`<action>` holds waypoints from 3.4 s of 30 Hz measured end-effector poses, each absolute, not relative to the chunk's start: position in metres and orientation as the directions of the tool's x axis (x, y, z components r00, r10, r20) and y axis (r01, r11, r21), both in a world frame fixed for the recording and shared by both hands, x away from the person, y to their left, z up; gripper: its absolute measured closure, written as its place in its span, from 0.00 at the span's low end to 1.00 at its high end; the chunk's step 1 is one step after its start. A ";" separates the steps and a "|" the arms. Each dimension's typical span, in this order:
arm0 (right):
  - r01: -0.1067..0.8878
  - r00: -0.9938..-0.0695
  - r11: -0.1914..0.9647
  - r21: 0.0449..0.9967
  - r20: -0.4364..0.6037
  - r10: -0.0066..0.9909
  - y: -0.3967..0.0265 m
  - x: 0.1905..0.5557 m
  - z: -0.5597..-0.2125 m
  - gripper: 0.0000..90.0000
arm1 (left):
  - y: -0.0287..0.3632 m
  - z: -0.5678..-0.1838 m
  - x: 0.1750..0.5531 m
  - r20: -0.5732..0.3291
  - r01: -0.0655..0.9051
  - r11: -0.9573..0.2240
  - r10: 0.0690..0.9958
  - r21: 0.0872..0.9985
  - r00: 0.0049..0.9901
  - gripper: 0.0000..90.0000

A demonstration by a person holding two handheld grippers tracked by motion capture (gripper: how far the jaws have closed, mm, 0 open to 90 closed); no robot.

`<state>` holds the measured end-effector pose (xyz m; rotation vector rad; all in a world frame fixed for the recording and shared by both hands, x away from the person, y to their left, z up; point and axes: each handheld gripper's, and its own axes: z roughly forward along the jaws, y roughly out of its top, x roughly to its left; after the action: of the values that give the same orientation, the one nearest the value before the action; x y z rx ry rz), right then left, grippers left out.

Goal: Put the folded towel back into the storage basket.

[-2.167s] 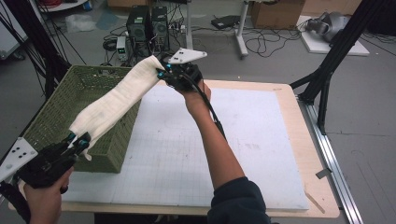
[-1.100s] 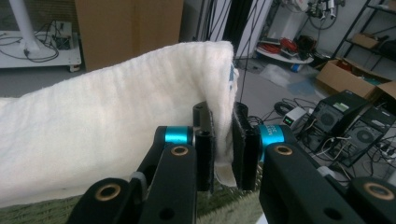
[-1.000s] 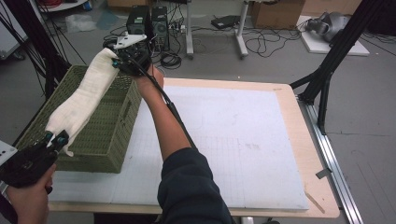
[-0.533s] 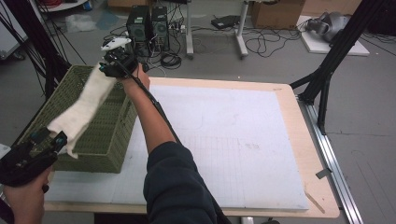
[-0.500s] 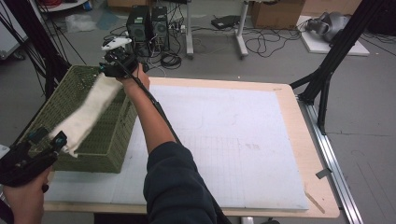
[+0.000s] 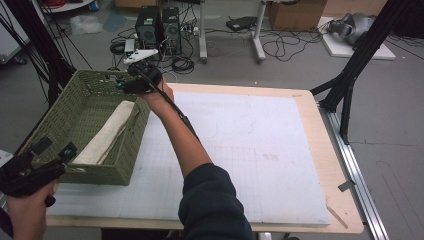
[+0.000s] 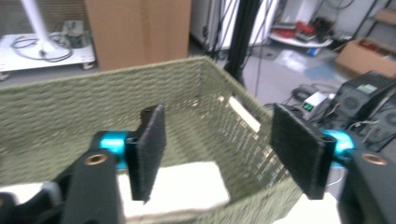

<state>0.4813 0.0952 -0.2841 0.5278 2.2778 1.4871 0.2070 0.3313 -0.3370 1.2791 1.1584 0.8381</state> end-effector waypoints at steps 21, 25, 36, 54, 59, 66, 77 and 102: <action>0.142 -0.863 0.376 0.915 -0.072 0.501 0.012 0.446 -0.281 0.19 | 0.301 -0.335 0.229 -0.174 0.152 0.120 0.892 0.981 0.417 0.18; 0.143 -0.856 0.366 0.919 -0.070 0.511 -0.005 0.439 -0.280 0.19 | 0.290 -0.334 0.233 -0.166 0.149 0.107 0.869 0.983 0.467 0.18; 0.157 -0.824 0.339 0.927 -0.066 0.563 -0.065 0.418 -0.283 0.19 | 0.259 -0.336 0.247 -0.175 0.177 0.091 0.820 0.980 0.545 0.18; 0.177 -0.726 0.331 0.927 -0.104 0.680 -0.164 0.363 -0.300 0.19 | 0.210 -0.337 0.261 -0.126 0.165 0.014 0.711 0.986 0.692 0.19; 0.195 -0.694 0.323 0.926 -0.103 0.713 -0.191 0.345 -0.309 0.19 | 0.196 -0.341 0.264 -0.093 0.145 -0.021 0.677 0.989 0.730 0.20; 0.204 -0.638 0.320 0.925 -0.122 0.760 -0.223 0.316 -0.326 0.19 | 0.178 -0.348 0.268 -0.108 0.158 -0.023 0.634 0.987 0.766 0.20; 0.224 -0.554 0.288 0.931 -0.122 0.824 -0.262 0.280 -0.355 0.19 | 0.154 -0.366 0.277 -0.141 0.191 -0.024 0.589 0.981 0.796 0.19; 0.286 -0.481 0.262 0.922 -0.098 0.871 -0.303 0.253 -0.411 0.19 | 0.125 -0.418 0.288 -0.123 0.217 -0.098 0.577 0.971 0.808 0.19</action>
<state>0.2531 -0.3031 -0.4108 1.0461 1.9142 1.2087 0.2882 0.1253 -0.4176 1.6743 0.6303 0.3378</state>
